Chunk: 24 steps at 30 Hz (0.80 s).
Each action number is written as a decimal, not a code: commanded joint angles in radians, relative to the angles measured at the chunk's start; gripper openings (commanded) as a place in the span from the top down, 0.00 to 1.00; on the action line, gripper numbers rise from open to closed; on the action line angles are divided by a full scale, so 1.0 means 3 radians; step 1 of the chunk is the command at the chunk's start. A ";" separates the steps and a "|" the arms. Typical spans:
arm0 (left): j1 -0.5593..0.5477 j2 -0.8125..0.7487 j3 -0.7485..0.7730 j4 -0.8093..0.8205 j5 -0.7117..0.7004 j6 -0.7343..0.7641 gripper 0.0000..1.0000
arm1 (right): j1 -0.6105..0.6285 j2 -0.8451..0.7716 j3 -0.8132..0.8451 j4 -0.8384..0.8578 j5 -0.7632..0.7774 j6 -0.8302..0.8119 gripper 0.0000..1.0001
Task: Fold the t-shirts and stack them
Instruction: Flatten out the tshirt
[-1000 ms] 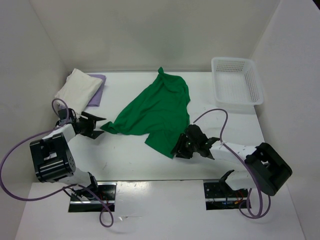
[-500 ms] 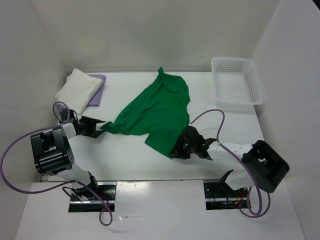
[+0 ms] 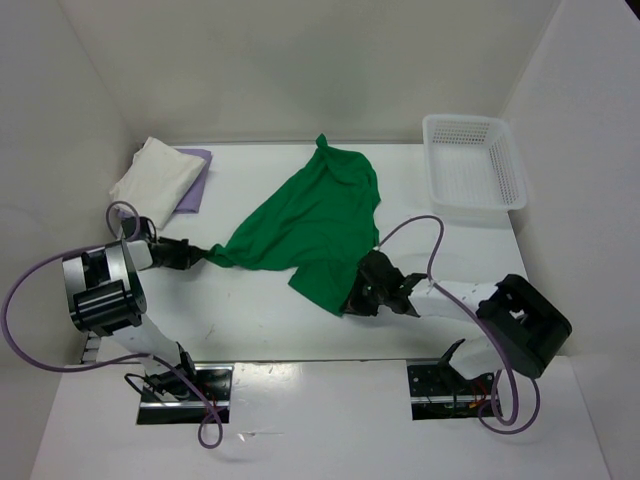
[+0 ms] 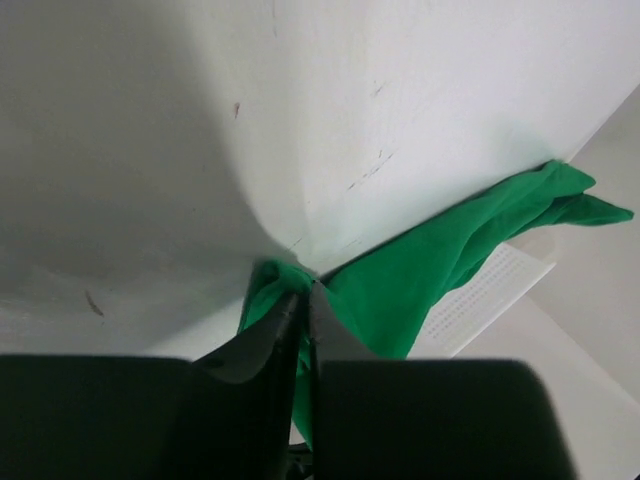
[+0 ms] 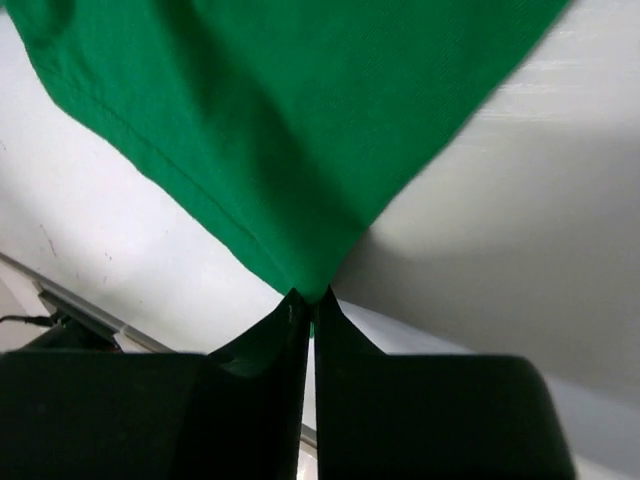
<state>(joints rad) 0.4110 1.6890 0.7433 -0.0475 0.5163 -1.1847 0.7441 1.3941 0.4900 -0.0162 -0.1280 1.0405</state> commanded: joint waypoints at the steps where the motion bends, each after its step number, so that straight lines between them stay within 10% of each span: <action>1: 0.0021 -0.0005 0.0186 -0.0025 -0.0070 0.0062 0.92 | 0.0041 -0.0034 0.0222 -0.0216 0.0222 -0.0098 0.96; 10: -0.0535 -0.0889 0.0840 -0.0435 -0.0140 0.0298 1.00 | -0.0168 -0.0898 0.1525 -0.1605 0.0585 -0.0471 1.00; 14: -0.1002 -0.1130 0.1800 -0.0930 -0.0391 0.0640 1.00 | -0.0399 -0.0986 0.2826 -0.2149 0.0779 -0.0809 1.00; 24: -0.0655 -0.1089 0.4285 -0.1677 -0.0984 0.1259 1.00 | -0.0966 -0.0307 0.6014 -0.2513 0.1193 -0.1714 1.00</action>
<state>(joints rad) 0.2043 1.3705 1.9034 -0.4545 0.2962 -0.8906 0.4667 1.2640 2.1105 -0.7132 0.1413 0.6491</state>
